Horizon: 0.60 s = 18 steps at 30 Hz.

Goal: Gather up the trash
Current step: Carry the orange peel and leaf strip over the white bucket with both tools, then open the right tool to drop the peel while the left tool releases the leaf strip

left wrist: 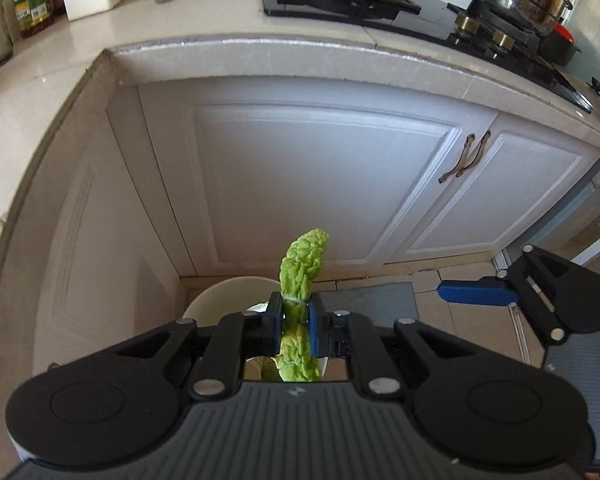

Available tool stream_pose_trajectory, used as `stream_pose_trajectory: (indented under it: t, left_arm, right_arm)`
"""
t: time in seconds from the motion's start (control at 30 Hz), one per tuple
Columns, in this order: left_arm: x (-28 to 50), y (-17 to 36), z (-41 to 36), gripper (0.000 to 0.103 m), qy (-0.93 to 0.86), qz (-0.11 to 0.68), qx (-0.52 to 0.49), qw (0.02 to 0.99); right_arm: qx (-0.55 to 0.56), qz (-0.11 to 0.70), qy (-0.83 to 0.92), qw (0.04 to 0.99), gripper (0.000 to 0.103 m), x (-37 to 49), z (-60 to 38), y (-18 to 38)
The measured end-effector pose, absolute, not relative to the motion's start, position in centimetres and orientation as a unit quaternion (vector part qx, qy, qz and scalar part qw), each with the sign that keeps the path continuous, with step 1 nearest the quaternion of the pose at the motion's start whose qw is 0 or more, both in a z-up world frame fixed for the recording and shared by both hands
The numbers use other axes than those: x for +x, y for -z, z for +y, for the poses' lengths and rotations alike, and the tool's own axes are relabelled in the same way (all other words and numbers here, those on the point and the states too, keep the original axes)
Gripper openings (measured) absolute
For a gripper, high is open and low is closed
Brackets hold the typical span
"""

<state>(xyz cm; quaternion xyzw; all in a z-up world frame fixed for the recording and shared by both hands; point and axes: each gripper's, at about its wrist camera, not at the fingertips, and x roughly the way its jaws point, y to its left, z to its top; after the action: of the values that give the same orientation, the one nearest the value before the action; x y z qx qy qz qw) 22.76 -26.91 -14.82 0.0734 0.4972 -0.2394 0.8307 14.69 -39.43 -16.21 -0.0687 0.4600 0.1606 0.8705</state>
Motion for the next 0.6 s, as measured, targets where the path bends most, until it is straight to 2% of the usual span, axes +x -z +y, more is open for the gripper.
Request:
stream_pose_trajectory:
  t: [0.33, 0.53, 0.6]
  left_arm:
    - [25.5, 25.5, -28.9, 0.011, 0.198, 0.559, 0.084, 0.801]
    - [27.1, 29.0, -29.6, 0.011, 0.186, 0.571, 0.093, 0.794]
    - [27.6, 29.6, -30.1, 0.014, 0.184, 0.565, 0.103, 0.798]
  right_arm:
    - [-0.041, 0.474, -0.130, 0.870, 0.103, 13.7, -41.3, 17.6]
    - [-0.030, 0.478, -0.112, 0.871, 0.103, 13.2, -42.1, 17.5]
    - [-0.028, 0.480, -0.107, 0.871, 0.103, 13.2, -42.4, 17.6]
